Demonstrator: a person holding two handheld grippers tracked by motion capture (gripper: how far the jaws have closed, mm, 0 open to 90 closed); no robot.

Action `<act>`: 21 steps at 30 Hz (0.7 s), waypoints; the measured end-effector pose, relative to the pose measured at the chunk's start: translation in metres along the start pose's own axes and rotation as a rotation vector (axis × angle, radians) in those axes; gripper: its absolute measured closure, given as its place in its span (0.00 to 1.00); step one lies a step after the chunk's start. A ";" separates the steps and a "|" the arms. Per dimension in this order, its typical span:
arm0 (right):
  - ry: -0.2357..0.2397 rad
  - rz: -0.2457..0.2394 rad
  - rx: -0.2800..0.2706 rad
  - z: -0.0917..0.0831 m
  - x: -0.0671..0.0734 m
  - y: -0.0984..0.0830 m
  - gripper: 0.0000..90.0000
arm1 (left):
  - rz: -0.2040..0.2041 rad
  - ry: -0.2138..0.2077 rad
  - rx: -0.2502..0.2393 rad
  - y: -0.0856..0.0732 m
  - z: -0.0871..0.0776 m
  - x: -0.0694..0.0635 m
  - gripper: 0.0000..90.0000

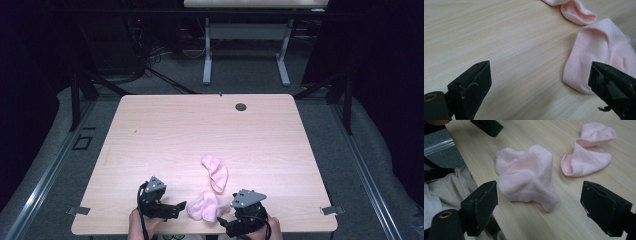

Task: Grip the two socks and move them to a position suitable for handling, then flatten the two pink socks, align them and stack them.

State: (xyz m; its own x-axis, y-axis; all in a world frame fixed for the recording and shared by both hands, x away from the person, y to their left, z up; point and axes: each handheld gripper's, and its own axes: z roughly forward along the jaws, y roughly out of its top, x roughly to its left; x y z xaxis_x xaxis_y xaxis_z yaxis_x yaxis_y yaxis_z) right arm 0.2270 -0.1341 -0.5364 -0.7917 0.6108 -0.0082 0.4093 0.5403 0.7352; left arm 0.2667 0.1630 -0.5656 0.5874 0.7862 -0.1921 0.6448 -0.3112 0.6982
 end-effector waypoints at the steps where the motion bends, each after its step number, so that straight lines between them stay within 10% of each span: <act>1: 0.002 -0.004 0.001 0.001 0.002 0.000 0.16 | 0.004 -0.001 0.002 -0.001 0.001 -0.002 0.06; 21: -0.006 -0.113 0.086 0.033 0.030 0.000 0.38 | 0.159 -0.057 0.033 -0.013 0.016 -0.037 0.53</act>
State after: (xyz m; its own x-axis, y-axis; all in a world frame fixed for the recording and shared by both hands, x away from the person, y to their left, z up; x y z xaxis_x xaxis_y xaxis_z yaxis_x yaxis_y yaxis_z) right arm 0.2177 -0.0969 -0.5592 -0.8322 0.5467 -0.0922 0.3550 0.6532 0.6688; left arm 0.2446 0.1289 -0.5783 0.7094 0.6945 -0.1201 0.5566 -0.4477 0.6998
